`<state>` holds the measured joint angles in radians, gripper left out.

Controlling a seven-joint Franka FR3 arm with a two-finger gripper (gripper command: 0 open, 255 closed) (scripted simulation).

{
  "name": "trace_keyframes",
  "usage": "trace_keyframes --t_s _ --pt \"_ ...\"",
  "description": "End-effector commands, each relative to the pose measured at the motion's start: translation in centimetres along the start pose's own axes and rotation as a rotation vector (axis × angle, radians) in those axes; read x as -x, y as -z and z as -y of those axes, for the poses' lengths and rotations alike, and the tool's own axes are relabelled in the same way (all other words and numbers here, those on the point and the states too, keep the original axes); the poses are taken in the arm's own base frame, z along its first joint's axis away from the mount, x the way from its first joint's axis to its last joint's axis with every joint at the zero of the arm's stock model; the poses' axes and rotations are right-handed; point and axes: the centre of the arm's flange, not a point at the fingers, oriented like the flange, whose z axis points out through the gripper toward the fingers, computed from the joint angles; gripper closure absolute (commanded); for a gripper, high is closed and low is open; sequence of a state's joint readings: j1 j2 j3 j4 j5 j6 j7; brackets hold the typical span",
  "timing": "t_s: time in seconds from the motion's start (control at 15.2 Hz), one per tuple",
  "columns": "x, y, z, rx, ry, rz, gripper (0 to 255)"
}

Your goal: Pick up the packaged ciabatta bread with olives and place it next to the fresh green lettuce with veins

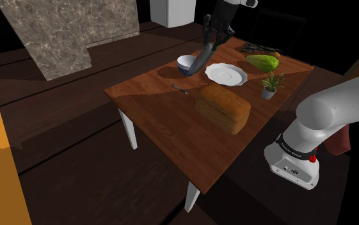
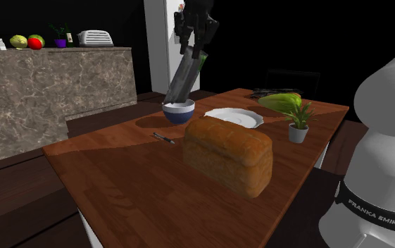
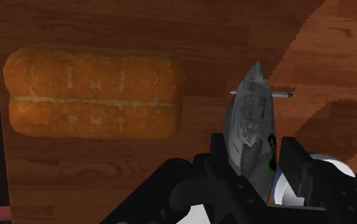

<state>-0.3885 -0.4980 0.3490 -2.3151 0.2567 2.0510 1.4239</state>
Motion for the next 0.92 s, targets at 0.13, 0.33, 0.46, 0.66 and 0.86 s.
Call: trace_keyframes --t_s 0.13,0.33,0.46,0.66,0.86 --pt "0.0 2.1 0.5 -0.001 0.0 0.0 255" --pt "0.1 3.6 0.9 -0.001 0.0 0.0 255" --pt "0.2 4.6 1.1 -0.001 0.0 0.0 255" --pt "0.3 6.2 1.4 -0.001 0.0 0.0 255" --pt "0.3 7.4 1.7 -0.001 0.0 0.0 255"
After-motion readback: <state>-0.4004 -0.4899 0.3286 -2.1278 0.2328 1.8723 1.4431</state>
